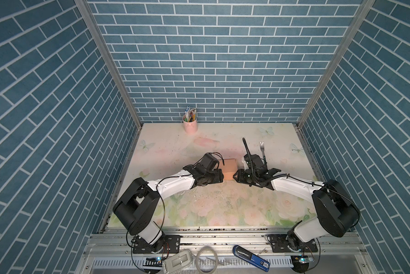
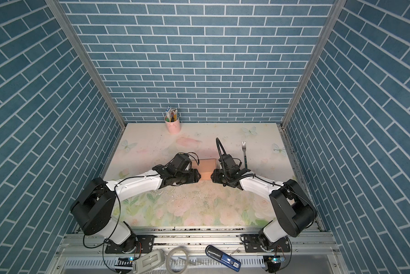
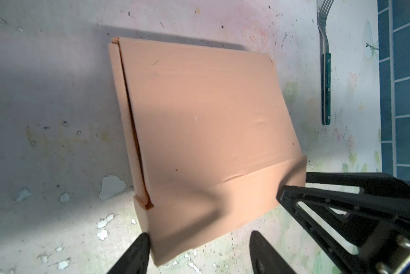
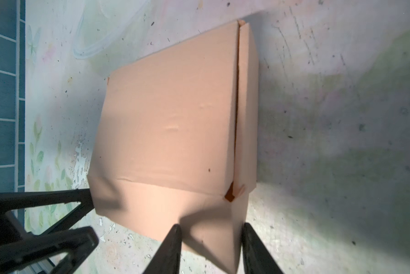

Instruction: Fold the paper box

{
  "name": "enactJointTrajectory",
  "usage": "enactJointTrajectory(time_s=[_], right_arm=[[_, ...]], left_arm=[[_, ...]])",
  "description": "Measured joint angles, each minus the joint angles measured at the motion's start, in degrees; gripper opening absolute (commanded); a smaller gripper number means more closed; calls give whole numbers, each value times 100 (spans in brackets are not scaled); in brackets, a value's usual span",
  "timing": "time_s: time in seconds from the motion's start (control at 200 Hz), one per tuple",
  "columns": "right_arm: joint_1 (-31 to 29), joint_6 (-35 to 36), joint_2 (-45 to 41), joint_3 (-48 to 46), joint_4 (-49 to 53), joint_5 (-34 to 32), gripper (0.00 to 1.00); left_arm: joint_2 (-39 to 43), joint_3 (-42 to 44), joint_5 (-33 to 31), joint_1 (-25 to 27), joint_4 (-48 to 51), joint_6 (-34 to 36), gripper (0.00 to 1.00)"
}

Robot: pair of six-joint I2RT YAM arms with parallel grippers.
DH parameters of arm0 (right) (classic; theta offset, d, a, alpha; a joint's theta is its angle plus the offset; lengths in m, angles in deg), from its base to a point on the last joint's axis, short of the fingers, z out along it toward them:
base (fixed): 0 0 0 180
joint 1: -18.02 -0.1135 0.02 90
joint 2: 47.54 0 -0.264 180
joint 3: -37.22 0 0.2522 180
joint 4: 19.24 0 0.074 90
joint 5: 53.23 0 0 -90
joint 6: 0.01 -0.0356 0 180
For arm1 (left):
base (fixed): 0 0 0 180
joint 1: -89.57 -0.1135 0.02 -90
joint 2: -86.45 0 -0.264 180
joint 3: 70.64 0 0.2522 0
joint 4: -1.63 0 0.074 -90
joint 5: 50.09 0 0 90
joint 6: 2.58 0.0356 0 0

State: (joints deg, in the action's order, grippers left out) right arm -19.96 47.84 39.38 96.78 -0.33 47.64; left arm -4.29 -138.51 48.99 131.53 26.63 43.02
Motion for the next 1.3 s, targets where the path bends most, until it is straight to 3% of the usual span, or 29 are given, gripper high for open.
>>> enactJointTrajectory(time_s=[1.3], right_arm=[[2, 20, -144, 149, 476, -57, 51]], left_arm=[[136, -155, 308, 74, 188, -667, 69]])
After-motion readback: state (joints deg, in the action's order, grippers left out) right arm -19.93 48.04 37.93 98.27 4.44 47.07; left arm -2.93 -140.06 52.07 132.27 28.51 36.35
